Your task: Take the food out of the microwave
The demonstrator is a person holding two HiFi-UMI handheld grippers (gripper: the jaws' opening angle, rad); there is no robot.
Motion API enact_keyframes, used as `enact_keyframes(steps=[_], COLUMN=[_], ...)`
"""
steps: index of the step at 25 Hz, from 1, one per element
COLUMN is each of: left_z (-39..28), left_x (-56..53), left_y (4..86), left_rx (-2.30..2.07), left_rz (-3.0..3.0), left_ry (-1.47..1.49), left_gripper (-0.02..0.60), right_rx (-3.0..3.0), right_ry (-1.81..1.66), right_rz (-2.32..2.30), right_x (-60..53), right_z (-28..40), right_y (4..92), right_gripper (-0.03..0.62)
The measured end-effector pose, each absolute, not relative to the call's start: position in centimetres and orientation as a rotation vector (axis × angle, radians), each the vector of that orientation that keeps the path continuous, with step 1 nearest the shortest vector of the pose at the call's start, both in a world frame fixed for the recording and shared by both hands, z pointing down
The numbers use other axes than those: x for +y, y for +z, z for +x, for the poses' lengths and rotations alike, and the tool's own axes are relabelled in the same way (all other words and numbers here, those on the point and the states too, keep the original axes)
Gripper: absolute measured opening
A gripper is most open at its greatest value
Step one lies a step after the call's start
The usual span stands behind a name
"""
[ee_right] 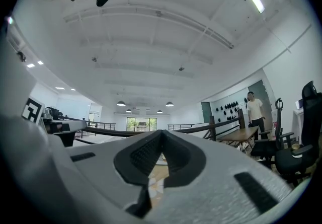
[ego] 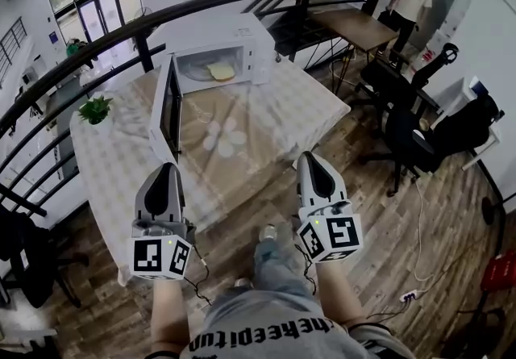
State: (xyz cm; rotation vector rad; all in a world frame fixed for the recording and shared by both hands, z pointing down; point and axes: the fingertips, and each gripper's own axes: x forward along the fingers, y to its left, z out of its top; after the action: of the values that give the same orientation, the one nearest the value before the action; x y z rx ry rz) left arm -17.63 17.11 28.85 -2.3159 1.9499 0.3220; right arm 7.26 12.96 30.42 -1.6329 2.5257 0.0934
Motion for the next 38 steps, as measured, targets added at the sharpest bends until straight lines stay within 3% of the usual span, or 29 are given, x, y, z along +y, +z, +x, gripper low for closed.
enact_keyframes(steps=[32, 38], left_z=[-14.6, -13.7], left_x=[-9.0, -11.2], left_y=[28.8, 27.8], left_rx=[2.072, 2.091], left_rz=[-2.215, -2.161], left_ry=[0.340, 0.449], left_gripper=[0.011, 0.011], right_rx=[2.627, 2.666], right_ry=[0.106, 0.101], right_rz=[-1.464, -1.380], right_x=[-15.7, -19.1], right_z=[9.2, 9.3], right_y=[29.7, 29.6], right_gripper=[0.005, 0.005])
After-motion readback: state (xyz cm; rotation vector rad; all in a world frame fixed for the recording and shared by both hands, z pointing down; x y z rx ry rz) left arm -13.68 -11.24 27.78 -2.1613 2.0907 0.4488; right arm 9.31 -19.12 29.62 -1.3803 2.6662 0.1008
